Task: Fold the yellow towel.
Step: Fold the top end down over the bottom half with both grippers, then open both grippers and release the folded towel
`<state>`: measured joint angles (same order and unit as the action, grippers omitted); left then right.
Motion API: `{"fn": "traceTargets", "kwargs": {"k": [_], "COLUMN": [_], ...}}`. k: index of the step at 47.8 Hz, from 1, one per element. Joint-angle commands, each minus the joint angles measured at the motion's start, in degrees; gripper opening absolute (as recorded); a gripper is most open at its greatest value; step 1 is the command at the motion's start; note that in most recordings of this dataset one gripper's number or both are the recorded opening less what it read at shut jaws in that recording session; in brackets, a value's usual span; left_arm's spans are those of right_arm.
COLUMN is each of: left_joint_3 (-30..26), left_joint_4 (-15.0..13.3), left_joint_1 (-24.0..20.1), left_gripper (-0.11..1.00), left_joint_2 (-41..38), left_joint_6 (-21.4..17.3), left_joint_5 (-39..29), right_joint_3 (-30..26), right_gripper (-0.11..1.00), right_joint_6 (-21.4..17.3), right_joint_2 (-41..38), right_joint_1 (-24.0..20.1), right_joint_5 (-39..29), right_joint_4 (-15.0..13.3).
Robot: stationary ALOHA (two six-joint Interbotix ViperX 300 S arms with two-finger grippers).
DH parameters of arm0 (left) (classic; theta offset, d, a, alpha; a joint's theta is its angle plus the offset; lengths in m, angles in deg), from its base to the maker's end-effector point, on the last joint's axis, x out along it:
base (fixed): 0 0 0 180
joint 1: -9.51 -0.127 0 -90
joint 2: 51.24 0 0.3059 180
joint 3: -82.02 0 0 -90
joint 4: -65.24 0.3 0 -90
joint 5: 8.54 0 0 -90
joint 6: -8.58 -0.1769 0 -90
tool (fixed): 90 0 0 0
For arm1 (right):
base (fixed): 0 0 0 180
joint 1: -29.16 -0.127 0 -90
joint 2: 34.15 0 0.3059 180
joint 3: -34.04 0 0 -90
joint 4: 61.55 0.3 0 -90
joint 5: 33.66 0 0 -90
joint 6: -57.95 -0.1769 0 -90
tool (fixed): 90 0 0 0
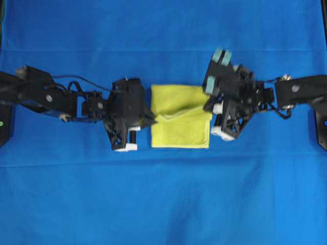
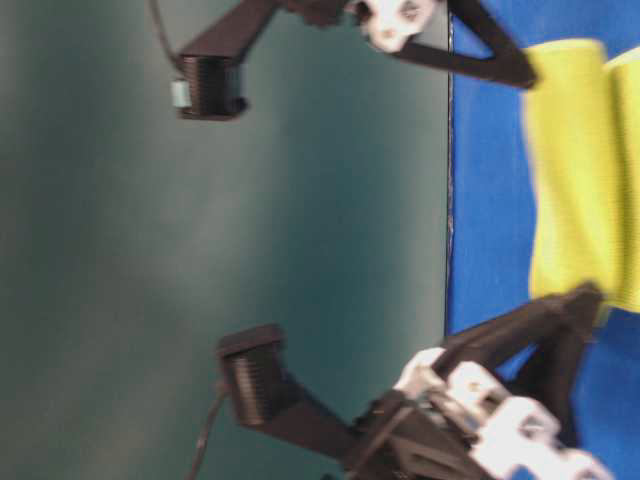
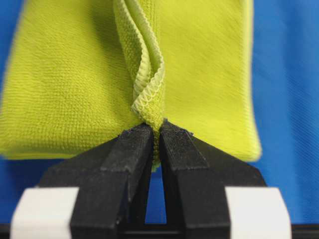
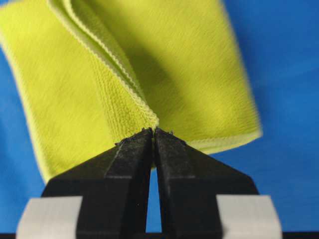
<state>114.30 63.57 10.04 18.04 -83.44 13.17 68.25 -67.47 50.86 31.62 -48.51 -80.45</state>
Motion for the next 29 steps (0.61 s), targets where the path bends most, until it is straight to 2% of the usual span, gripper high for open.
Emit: {"fn": "traceTargets", "kwargs": {"k": [1, 9, 29], "left_joint_3": [-1.49, -2.20, -2.29], "left_joint_4": [0.00, 0.00, 0.00], "left_joint_1": [2.20, 3.96, 2.37], "left_gripper": [0.04, 0.04, 0.04], "left_joint_2": [-0.26, -1.58, -1.67], "left_joint_6": [0.18, 0.62, 0.79], "left_joint_5": [1.32, 1.32, 0.88], "right_joint_3": [-0.44, -0.44, -0.62], "right_gripper": [0.03, 0.03, 0.03], "right_joint_6": [-1.23, -2.02, -2.11], "right_joint_2": [-0.44, -1.67, -2.64], "right_joint_1": [-1.58, -3.34, -3.87], "right_joint_5": [0.26, 0.35, 3.96], "right_joint_4": [0.09, 0.09, 0.35]}}
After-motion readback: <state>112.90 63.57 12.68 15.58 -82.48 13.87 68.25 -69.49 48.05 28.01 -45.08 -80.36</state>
